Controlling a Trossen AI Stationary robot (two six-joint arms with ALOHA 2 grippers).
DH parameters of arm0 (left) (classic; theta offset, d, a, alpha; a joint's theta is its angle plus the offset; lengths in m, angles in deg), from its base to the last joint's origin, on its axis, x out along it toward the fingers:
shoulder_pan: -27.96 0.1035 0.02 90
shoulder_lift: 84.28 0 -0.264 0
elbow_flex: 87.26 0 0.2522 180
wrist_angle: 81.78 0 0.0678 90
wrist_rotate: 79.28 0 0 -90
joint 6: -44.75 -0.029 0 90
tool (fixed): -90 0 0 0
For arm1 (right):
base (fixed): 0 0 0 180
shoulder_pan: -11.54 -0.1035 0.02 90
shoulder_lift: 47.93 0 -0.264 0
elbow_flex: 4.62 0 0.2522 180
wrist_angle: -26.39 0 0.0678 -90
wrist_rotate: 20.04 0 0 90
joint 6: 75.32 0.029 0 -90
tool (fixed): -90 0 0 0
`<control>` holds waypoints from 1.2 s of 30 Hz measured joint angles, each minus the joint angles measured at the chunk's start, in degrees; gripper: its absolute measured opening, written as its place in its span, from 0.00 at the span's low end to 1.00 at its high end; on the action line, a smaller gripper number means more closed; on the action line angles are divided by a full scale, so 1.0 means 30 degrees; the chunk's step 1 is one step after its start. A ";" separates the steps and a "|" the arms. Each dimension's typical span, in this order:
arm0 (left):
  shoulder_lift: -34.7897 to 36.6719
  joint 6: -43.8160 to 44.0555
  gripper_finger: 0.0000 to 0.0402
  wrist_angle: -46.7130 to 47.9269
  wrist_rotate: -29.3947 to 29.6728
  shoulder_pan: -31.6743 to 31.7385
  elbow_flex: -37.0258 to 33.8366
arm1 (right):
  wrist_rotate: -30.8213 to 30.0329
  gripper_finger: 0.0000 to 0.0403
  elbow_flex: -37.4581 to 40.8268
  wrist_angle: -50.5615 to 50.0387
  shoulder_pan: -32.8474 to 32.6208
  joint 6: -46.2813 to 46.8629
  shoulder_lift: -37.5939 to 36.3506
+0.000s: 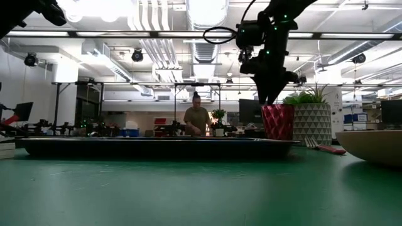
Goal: Pick and place plate/cup/fork/spoon on tray
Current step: Put the red cup on the top right of the black tray
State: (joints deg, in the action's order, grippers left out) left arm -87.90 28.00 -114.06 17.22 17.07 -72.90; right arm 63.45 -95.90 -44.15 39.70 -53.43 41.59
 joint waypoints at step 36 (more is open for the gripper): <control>-0.0131 -0.0007 0.00 0.0069 -0.0007 0.0006 -0.0015 | -0.1370 0.02 -0.1872 -0.1484 -0.1356 0.0189 -0.0080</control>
State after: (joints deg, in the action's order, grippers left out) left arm -88.29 27.97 -113.86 17.20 17.09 -72.94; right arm 59.34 -101.51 -48.60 35.63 -52.87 41.34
